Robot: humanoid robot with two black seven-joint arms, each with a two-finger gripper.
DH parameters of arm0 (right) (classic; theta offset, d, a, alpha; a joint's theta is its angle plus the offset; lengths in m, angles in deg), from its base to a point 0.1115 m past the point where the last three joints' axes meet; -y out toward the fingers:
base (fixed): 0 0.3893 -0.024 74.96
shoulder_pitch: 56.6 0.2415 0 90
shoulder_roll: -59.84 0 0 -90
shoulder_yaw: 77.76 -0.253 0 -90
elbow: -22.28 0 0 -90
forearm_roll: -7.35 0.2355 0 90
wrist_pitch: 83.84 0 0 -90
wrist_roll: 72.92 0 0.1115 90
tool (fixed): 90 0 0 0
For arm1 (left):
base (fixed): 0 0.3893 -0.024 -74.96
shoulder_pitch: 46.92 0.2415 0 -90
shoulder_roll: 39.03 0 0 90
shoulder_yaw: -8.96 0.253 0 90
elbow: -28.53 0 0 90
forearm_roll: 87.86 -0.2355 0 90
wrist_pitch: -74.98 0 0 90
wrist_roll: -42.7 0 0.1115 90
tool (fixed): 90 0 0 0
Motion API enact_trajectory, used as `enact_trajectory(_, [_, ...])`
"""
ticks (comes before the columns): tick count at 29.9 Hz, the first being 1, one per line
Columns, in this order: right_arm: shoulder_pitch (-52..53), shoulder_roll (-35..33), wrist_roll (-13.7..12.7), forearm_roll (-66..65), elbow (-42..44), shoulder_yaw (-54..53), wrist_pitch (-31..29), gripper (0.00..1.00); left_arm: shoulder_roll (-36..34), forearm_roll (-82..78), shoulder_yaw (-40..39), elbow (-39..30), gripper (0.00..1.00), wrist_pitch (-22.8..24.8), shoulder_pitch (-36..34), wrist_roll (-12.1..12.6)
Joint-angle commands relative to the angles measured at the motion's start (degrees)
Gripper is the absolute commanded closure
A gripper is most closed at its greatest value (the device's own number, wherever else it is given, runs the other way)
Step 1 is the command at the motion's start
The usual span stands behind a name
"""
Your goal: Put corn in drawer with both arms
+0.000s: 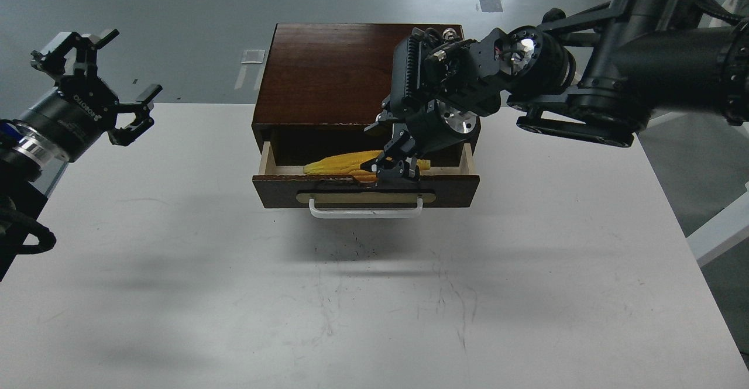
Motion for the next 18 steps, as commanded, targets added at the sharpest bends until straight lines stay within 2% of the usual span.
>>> enact_trajectory(1, [1.4,-1.1,0.0,0.5,-0.8,-0.9,0.0,0.42,0.0,-0.1,-0.1,0.0,0.01,0.0,-0.2,0.0])
enact_trajectory(6, [4.8,-5.5,0.0,8.1,-2.7,-3.1,-0.1,0.37,0.1,-0.1,-0.1,0.0,0.01,0.0,-0.2,0.0])
enact_trajectory(11, [6.4,-13.9,0.0,19.6,-3.8,-6.0,-0.6,0.24,0.1,-0.1,-0.1,0.0,0.01,0.0,-0.2,0.0])
enact_trajectory(12, [6.1,-15.2,0.0,21.2,-3.8,-6.3,-0.7,0.21,0.2,-0.1,-0.1,0.0,0.01,0.0,-0.2,0.0])
enact_trajectory(14, [4.4,-19.8,0.0,29.9,-3.8,-7.7,-0.7,0.09,0.3,-0.1,-0.1,0.0,0.01,0.0,-0.2,0.0])
enact_trajectory(18, [-1.9,-25.4,0.0,41.4,-4.0,-12.7,-0.5,0.05,0.6,-0.2,-0.1,0.0,0.01,0.0,-0.2,0.0])
